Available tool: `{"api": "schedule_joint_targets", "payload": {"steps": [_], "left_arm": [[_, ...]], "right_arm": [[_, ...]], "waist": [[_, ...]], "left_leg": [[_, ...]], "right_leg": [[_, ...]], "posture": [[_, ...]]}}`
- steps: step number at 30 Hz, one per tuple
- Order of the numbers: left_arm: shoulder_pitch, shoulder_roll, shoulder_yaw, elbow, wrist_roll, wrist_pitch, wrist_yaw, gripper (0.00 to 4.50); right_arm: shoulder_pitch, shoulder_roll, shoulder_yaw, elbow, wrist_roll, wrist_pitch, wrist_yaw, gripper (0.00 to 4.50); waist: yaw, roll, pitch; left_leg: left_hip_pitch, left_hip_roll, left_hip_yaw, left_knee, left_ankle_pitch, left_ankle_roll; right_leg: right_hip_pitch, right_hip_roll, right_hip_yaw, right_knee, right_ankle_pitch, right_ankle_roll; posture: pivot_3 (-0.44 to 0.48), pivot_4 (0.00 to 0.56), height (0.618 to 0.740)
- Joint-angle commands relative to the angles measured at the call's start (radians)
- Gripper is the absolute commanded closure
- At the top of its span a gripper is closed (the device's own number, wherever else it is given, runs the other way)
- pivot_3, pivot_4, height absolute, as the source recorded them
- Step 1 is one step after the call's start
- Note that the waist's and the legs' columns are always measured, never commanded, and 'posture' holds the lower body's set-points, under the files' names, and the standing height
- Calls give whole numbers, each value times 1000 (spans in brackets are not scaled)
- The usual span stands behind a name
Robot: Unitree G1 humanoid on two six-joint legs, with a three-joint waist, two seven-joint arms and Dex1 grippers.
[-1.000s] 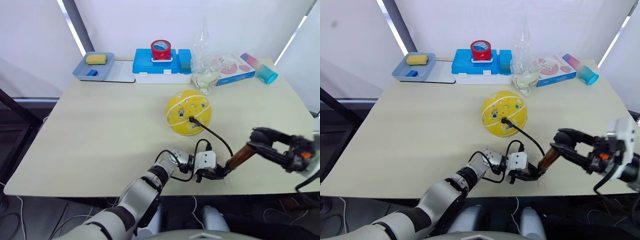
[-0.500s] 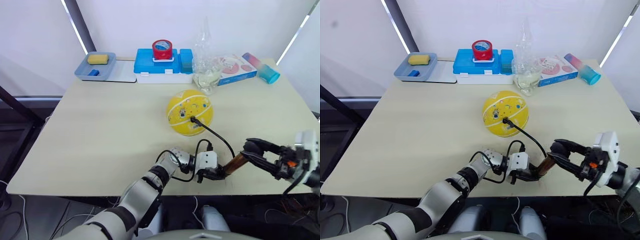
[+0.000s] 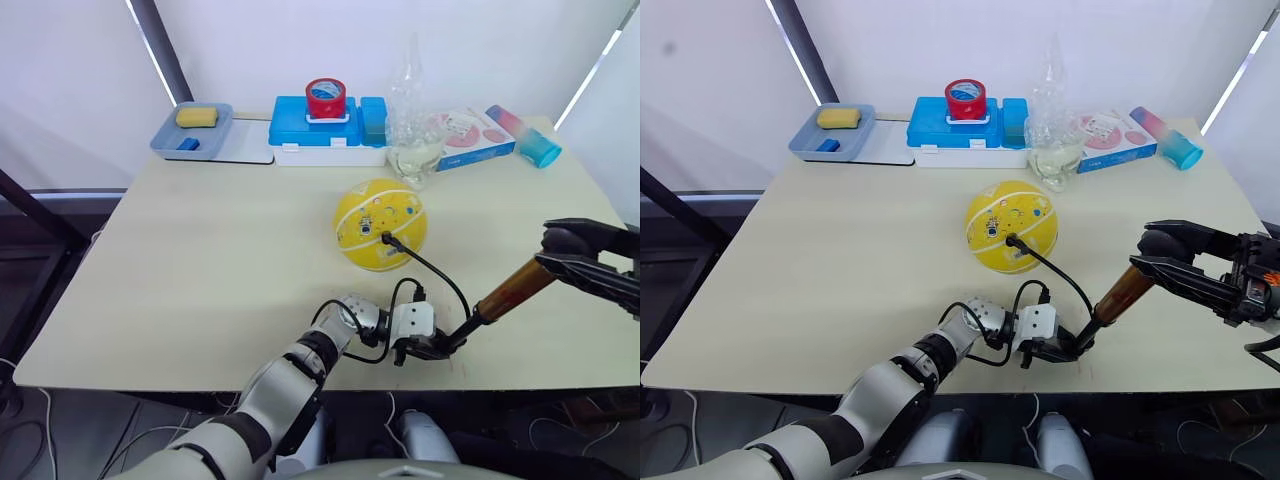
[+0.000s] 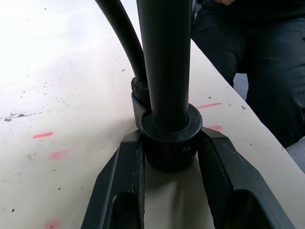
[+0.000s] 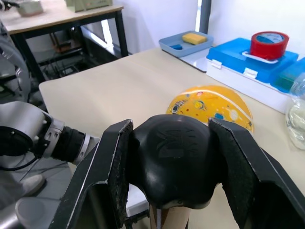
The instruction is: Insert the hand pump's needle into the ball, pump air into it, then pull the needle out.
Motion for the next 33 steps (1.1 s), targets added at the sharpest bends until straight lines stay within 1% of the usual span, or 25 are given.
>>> {"api": "schedule_joint_targets", "payload": {"steps": [1,5,7,9,12,15,18,21,24,26,29,33], "left_arm": [[18,19,-26,30,38,7,-23,3393],[19,16,-20,30,32,12,-15,3393],[19,14,-20,29,32,13,-14,3393],[22,12,-21,29,33,12,-15,3393],[23,8,-22,29,34,12,-13,3393],[23,5,-21,29,33,12,-12,3393],[23,5,-22,29,33,13,-10,3393],[23,10,-21,30,34,14,-11,3393],[26,12,-23,29,35,12,-15,3393],[26,12,-24,29,35,12,-17,3393],[26,11,-24,29,34,11,-19,3393],[24,8,-25,29,34,11,-20,3393]], "right_arm": [[-17,20,-1,-25,-54,-26,-48,2485],[42,111,126,-64,-172,-70,-40,2485],[84,143,200,-56,-286,-121,-19,2485],[107,200,266,-35,-350,-169,-14,2485],[165,239,378,5,-498,-264,19,2485],[179,296,446,51,-574,-343,19,2485],[184,317,477,66,-613,-384,23,2485],[147,312,420,14,-526,-346,-13,2485],[126,279,352,-27,-458,-303,-26,2485],[107,248,288,-53,-377,-264,-39,2485],[76,177,156,-77,-234,-198,-59,2485],[41,85,13,-69,-92,-119,-87,2485]], "waist": [[-1,0,0],[0,-4,-2],[0,-4,-4],[0,-4,-4],[1,-3,-5],[1,-3,-5],[1,0,-6],[1,2,-6],[2,5,-4],[2,7,-3],[2,7,-3],[2,7,-3]], "left_leg": [[-1,0,0,0,1,2],[-3,0,-5,0,1,1],[-5,0,-9,1,2,0],[-7,0,-13,1,4,-3],[-7,1,-19,1,6,-8],[-6,1,-21,2,8,-10],[-5,1,-23,4,9,-12],[-3,0,-24,4,10,-12],[-1,0,-25,4,11,-12],[-1,0,-25,4,11,-11],[-1,0,-26,4,11,-11],[-2,1,-28,4,11,-11]], "right_leg": [[0,0,0,-1,0,0],[-1,1,-5,-2,0,0],[-1,1,-7,-2,0,0],[-1,1,-12,-2,0,-1],[-1,3,-16,0,1,-4],[-1,4,-18,7,-1,-6],[-1,5,-20,12,-1,-7],[1,6,-20,12,-1,-8],[5,6,-21,12,-1,-8],[5,6,-21,11,-1,-8],[5,6,-22,11,-1,-8],[5,5,-23,11,-1,-8]], "posture": [[0,150,737],[0,150,737],[0,150,737],[0,150,737],[0,150,737],[0,150,737],[0,150,737],[0,150,737],[0,150,737],[0,150,737],[0,150,737],[0,150,737]]}}
